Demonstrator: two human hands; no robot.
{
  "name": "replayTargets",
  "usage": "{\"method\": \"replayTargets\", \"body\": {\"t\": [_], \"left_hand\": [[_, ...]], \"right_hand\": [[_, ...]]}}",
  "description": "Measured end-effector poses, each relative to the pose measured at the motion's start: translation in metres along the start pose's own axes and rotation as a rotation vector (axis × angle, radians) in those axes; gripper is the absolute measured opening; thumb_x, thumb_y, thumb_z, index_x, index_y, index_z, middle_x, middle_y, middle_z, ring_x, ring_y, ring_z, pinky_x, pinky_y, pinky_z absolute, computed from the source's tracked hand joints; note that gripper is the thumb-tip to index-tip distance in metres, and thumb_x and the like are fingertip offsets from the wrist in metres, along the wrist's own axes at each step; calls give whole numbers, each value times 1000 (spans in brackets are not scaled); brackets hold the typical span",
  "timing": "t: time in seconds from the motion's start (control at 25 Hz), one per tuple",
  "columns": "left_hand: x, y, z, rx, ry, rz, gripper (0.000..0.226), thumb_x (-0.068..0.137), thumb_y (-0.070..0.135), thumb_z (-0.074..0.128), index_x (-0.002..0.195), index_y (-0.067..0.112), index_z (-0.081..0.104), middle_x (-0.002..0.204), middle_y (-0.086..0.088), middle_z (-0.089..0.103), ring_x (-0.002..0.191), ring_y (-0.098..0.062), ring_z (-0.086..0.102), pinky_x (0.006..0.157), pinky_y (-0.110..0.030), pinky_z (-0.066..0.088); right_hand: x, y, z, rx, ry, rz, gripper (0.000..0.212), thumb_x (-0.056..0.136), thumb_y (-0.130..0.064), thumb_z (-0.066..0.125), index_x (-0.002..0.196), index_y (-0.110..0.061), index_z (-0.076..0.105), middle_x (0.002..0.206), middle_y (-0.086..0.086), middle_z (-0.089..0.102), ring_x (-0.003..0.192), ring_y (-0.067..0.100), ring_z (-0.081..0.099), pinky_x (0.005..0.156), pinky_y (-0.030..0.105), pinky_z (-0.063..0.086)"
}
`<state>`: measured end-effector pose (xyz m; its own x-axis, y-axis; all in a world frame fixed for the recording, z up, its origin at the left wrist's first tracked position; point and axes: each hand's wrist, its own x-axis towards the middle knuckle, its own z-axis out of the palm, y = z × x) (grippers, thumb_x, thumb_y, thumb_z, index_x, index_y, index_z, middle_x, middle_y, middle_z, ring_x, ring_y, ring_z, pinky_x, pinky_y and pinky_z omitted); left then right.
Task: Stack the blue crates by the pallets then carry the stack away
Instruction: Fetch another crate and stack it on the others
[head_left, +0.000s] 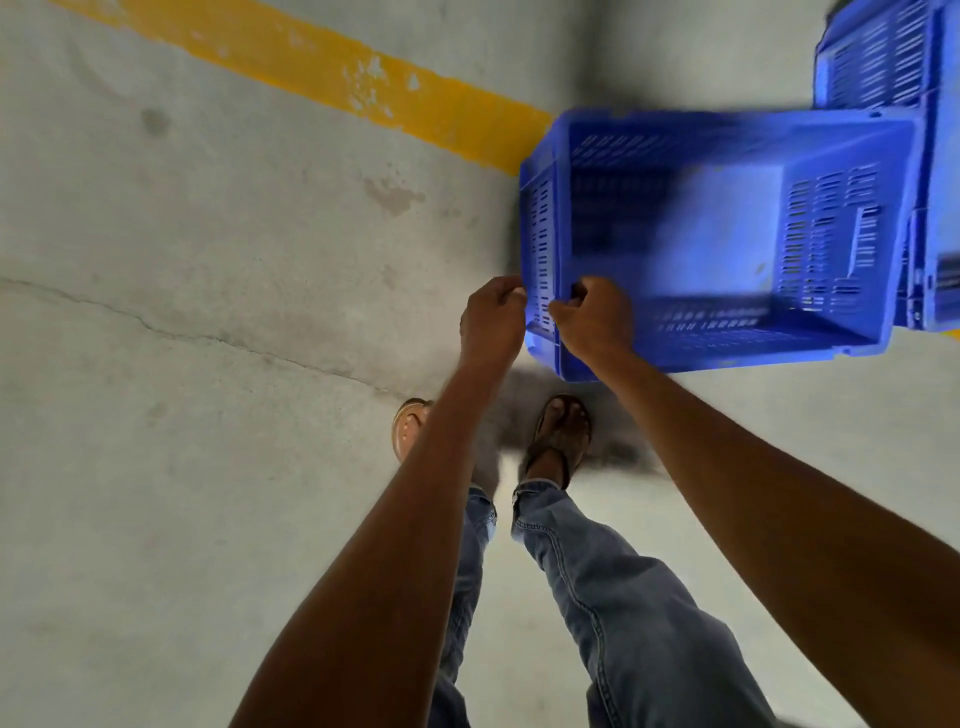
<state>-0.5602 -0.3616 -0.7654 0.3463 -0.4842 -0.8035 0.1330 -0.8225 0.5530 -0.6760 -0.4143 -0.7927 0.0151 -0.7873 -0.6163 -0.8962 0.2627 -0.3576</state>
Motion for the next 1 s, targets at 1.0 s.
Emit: {"method": "replayTargets", "body": {"t": [1.0], "left_hand": [[-154, 245, 47, 277, -149, 297, 28, 85, 33, 62, 87, 6, 62, 90, -14, 72, 86, -30, 67, 77, -40, 56]], "right_hand": [[-119, -47, -244, 789, -38, -22, 28, 78, 12, 48, 69, -10, 63, 49, -10, 55, 46, 5, 49, 52, 21, 42]]}}
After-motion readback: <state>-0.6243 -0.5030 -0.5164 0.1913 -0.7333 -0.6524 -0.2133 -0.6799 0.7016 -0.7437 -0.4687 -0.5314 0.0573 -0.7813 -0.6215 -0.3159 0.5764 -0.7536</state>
